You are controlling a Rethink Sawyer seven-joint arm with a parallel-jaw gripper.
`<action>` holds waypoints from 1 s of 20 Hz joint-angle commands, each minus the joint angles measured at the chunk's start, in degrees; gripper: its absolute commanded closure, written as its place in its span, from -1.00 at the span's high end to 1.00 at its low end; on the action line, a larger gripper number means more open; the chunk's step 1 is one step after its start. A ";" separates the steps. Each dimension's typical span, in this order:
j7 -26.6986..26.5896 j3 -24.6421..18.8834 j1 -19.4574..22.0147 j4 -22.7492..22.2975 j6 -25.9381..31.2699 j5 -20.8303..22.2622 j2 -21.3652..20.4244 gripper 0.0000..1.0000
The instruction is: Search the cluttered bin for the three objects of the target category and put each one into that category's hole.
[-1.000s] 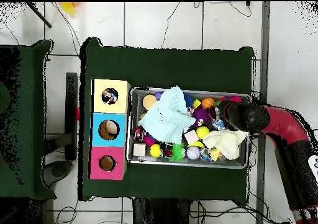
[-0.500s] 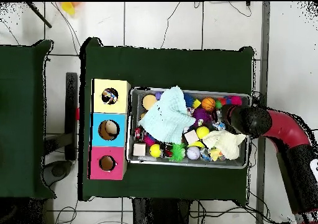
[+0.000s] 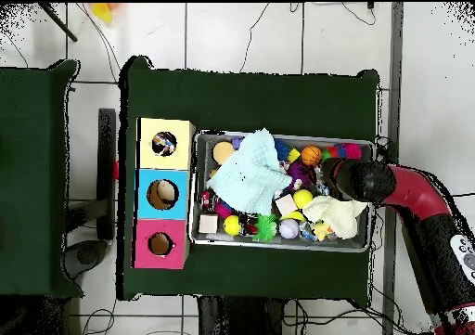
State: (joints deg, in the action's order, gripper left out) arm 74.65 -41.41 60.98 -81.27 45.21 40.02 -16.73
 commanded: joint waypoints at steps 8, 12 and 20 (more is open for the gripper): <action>-14.86 2.18 -1.30 3.25 0.78 5.38 3.91 1.00; -15.62 1.94 -1.44 3.42 1.25 5.27 4.03 -1.00; -16.36 1.30 -1.24 3.37 0.42 5.31 4.78 -1.00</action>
State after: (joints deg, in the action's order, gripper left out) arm 74.65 -41.41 60.76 -80.47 45.21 40.01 -15.39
